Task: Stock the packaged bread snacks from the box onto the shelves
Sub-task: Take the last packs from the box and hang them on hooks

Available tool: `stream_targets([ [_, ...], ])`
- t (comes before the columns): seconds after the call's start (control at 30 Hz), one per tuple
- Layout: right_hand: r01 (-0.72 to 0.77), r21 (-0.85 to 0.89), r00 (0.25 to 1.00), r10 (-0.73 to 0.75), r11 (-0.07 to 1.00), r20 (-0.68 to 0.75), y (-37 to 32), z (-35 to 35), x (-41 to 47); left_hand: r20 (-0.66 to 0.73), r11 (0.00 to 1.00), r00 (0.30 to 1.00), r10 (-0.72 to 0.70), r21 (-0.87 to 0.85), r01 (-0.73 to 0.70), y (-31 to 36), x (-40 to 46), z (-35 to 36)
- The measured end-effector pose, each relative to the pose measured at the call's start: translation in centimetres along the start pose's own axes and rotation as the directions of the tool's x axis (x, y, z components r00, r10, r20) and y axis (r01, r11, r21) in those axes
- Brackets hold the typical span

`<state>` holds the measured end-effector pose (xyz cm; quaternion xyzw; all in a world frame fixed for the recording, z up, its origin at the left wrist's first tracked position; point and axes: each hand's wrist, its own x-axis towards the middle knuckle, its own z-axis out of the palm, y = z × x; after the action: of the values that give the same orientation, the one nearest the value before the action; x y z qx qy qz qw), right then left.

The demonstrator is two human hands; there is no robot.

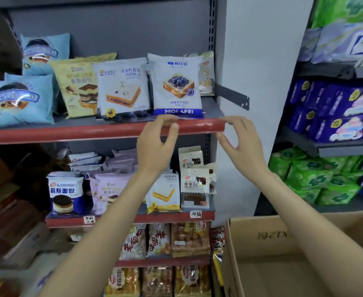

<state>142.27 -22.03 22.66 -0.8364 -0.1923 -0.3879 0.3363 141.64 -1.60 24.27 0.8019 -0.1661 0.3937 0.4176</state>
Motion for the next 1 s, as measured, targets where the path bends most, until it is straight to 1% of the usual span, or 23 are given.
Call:
stream_targets([
  [0.03,0.016,-0.013,1.000,-0.016,1.000,0.018,0.4,-1.1,-2.1,0.061,0.998,0.998,0.028,-0.061,-0.025,0.7,-1.4,0.3],
  [0.07,0.011,-0.022,0.998,-0.010,1.000,0.062,0.9,-2.1,-4.2,0.121,0.995,0.991,0.060,-0.087,-0.049,1.4,-2.9,0.8],
  [0.13,0.001,-0.050,0.978,0.009,0.999,0.207,2.2,-4.3,-8.1,0.247,0.993,0.963,0.111,-0.070,-0.096,2.4,-5.8,1.8],
  [0.2,0.031,-0.138,0.923,0.025,0.990,0.383,3.9,-6.1,-12.0,0.419,0.995,0.904,0.085,0.002,-0.095,2.8,-8.9,3.0],
  [0.27,0.061,-0.235,0.829,0.082,0.970,0.554,5.6,-7.7,-15.8,0.579,0.990,0.815,-0.007,0.121,-0.078,2.8,-12.5,4.3],
  [0.3,0.066,-0.256,0.776,0.112,0.964,0.621,6.4,-8.3,-17.7,0.632,0.982,0.772,-0.065,0.180,-0.065,2.6,-14.4,4.8],
  [0.37,0.081,-0.255,0.687,0.131,0.964,0.714,7.8,-9.3,-21.6,0.685,0.961,0.702,-0.196,0.277,-0.001,2.4,-18.3,5.7],
  [0.43,0.099,-0.257,0.600,0.148,0.961,0.786,9.1,-9.7,-25.4,0.691,0.924,0.630,-0.353,0.365,0.117,2.2,-21.8,6.3],
  [0.5,0.121,-0.271,0.464,0.187,0.955,0.866,10.2,-9.7,-28.9,0.671,0.870,0.559,-0.487,0.426,0.247,2.2,-24.9,6.9],
  [0.57,0.186,-0.254,0.270,0.200,0.949,0.942,11.2,-9.4,-32.0,0.661,0.825,0.495,-0.564,0.418,0.380,2.6,-27.4,7.3],
  [0.63,0.279,-0.146,0.078,0.129,0.949,0.989,12.2,-9.1,-34.4,0.662,0.773,0.440,-0.607,0.362,0.521,3.2,-29.3,7.6],
  [0.67,0.323,-0.082,-0.006,0.088,0.943,0.996,12.7,-9.1,-35.3,0.660,0.749,0.420,-0.623,0.348,0.564,3.6,-30.0,7.7],
  [0.7,0.360,-0.028,-0.069,0.056,0.932,0.996,13.2,-9.2,-36.0,0.655,0.734,0.408,-0.636,0.349,0.583,3.9,-30.5,7.9],
  [0.73,0.388,0.013,-0.108,0.031,0.922,0.994,13.7,-9.5,-36.6,0.648,0.727,0.405,-0.645,0.355,0.588,4.2,-31.0,8.0],
  [0.77,0.399,0.039,-0.128,0.014,0.916,0.992,14.1,-9.6,-37.4,0.638,0.722,0.409,-0.652,0.360,0.591,4.5,-31.4,8.2],
  [0.83,0.363,0.053,-0.123,-0.009,0.930,0.992,14.8,-9.9,-38.7,0.611,0.710,0.427,-0.667,0.346,0.613,5.0,-32.0,8.4],
  [0.93,0.304,0.066,-0.058,-0.051,0.950,0.997,15.8,-9.6,-39.5,0.583,0.670,0.428,-0.691,0.292,0.683,5.3,-32.3,8.5],
  [1.0,0.276,0.068,-0.043,-0.058,0.959,0.997,16.1,-9.4,-39.2,0.578,0.653,0.425,-0.697,0.266,0.709,5.6,-32.3,8.5],
])
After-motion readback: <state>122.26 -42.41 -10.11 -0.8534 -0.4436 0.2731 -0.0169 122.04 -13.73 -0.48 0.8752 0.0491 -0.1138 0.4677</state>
